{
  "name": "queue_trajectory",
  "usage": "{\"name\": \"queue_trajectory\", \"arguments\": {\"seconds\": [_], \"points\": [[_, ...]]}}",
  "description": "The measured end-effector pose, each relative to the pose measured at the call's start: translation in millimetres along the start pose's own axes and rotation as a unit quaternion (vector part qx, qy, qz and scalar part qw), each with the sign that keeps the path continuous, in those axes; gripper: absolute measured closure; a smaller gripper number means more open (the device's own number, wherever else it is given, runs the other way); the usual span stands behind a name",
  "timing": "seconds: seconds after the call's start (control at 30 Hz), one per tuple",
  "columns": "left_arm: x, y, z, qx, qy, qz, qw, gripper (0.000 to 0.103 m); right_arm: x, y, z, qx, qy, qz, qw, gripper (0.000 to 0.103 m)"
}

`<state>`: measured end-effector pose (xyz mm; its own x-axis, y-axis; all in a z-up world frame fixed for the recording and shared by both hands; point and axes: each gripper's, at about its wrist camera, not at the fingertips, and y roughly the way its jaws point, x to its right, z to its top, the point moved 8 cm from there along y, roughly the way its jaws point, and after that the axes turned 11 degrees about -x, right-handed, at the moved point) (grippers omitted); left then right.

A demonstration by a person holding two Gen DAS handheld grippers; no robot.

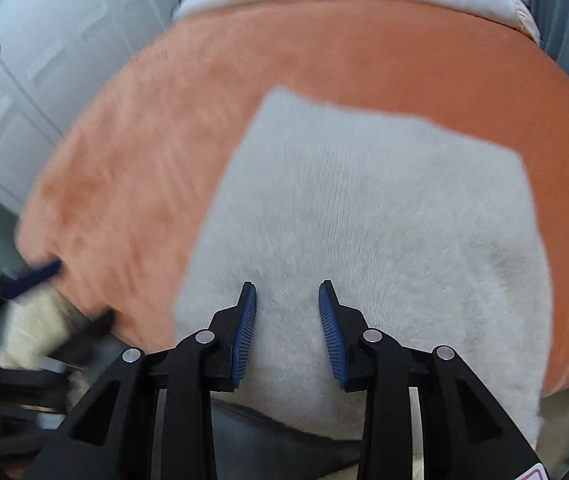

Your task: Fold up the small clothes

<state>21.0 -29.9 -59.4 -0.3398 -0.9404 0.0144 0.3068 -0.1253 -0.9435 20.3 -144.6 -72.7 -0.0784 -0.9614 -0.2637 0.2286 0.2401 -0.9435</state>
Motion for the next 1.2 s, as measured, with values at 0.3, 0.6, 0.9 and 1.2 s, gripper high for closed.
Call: {"name": "queue_trajectory", "arguments": {"seconds": [0.3,0.6,0.9,1.2], "points": [[15.8,15.1,7.5,-0.012,0.013,-0.016,0.9997,0.022,102.2,-30.2,-32.2,0.019,0.123,-0.059,0.99,0.067],[61.8,34.6,25.8,-0.025,0.038,-0.042,0.9981,0.018,150.7,3.5,-59.9,-0.008,0.195,-0.01,0.981,0.066],[85.3,54.8,22.0,-0.047,0.052,-0.034,0.997,0.017,162.0,-55.5,-42.4,0.062,0.181,0.007,0.981,0.095],[89.8,59.3,22.7,-0.049,0.054,-0.02,0.9971,0.012,146.3,11.2,-17.7,0.002,0.143,0.011,0.99,0.066]]}}
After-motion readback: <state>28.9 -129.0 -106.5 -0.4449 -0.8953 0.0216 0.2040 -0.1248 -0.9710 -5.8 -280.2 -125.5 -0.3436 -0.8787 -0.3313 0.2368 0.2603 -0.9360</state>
